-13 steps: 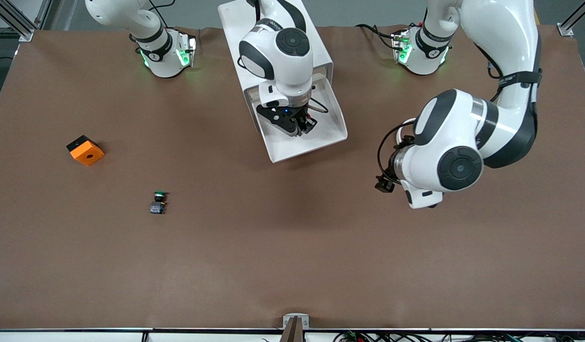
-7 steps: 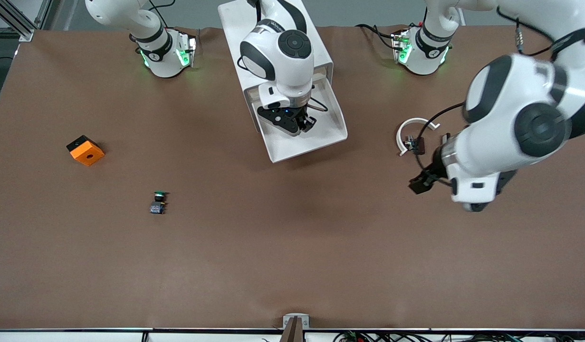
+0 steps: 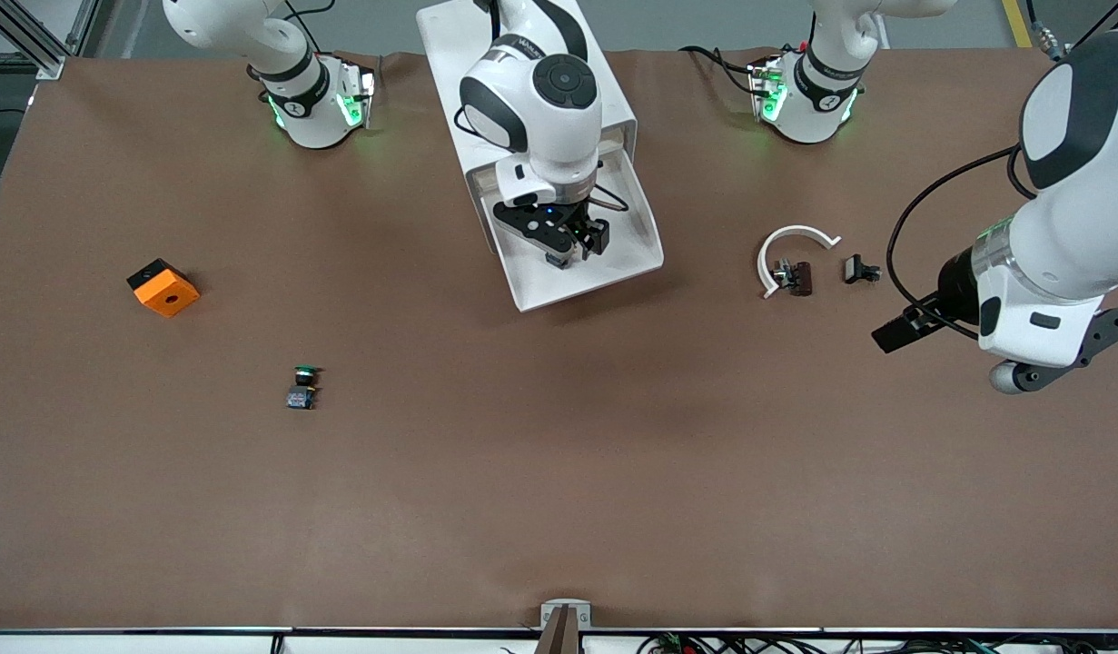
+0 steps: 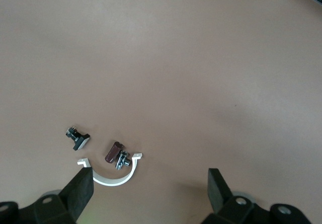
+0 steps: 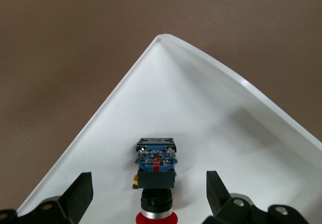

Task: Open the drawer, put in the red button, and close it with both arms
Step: 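Lower the red button into the drawer while the left gripper draws back, then push the drawer shut with the left gripper while the right gripper withdraws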

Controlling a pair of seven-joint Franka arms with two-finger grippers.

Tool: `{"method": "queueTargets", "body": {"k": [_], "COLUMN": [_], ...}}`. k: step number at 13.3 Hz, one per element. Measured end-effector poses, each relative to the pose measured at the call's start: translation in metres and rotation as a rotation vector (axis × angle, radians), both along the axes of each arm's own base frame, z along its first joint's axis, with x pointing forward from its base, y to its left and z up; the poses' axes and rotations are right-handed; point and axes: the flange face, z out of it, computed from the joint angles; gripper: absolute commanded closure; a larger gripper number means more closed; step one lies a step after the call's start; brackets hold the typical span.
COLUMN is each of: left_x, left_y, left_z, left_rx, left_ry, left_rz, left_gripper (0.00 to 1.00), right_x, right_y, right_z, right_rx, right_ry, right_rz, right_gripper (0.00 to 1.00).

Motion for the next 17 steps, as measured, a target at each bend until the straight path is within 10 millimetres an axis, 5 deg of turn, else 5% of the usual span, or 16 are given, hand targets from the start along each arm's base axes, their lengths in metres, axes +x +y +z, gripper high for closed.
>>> {"method": "queueTargets", "body": {"k": [4, 10, 13, 17], "left_x": [-0.001, -0.025, -0.062, -0.112], "left_y": [-0.051, -0.147, -0.191, -0.264], "left_z": [-0.017, -0.137, -0.209, -0.274], "left_rx": [-0.027, -0.1, -0.11, -0.054], "left_ry": [-0.057, -0.086, -0.048, 0.002], "left_rz": [-0.195, -0.387, -0.4, -0.416], "left_gripper": [0.0, 0.0, 0.0, 0.0], "right_x": [0.032, 0.108, 0.143, 0.184], "right_y": [-0.019, -0.103, -0.177, -0.31], "right_z": [0.016, 0.059, 0.091, 0.131], "right_rx": [0.014, -0.049, -0.065, -0.052], "right_ry": [-0.022, 0.042, 0.086, 0.142], "right_rz": [0.01, 0.088, 0.166, 0.343], "right_gripper": [0.0, 0.0, 0.0, 0.0]}}
